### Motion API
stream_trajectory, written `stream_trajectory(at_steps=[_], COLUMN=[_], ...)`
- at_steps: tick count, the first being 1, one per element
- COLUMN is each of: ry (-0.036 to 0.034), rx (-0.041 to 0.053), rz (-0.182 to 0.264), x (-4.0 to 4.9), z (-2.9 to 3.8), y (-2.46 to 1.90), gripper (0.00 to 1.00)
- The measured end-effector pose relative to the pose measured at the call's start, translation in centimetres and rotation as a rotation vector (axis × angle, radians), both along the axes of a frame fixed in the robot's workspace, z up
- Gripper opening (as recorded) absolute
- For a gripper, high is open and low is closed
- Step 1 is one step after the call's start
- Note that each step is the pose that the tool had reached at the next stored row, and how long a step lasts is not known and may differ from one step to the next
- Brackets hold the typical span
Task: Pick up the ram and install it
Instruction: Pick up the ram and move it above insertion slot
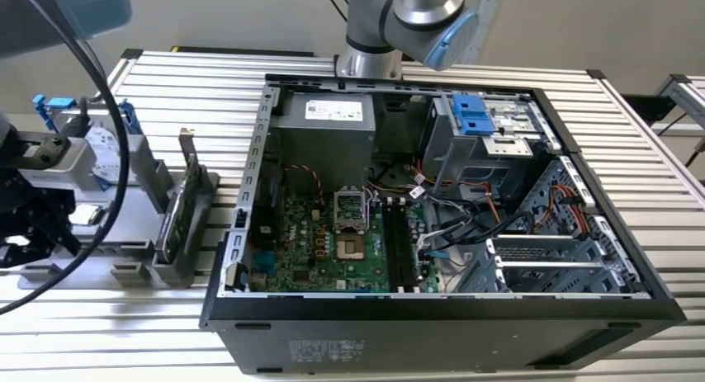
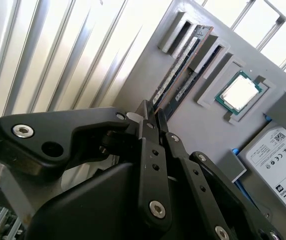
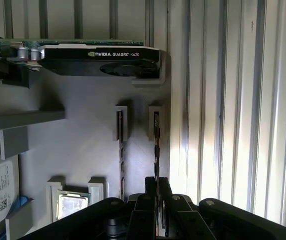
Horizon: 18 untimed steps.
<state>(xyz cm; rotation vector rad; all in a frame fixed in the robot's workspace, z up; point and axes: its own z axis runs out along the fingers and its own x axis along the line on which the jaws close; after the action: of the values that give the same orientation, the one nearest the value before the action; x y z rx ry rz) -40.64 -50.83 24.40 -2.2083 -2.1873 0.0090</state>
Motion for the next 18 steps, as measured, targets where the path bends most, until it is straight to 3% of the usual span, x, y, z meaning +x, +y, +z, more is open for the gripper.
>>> stream_trajectory(at_steps=[18], ry=[0.0], rx=[0.0], rz=[0.0], x=[0.0], z=[1.0], y=[0.0], gripper=[0.0])
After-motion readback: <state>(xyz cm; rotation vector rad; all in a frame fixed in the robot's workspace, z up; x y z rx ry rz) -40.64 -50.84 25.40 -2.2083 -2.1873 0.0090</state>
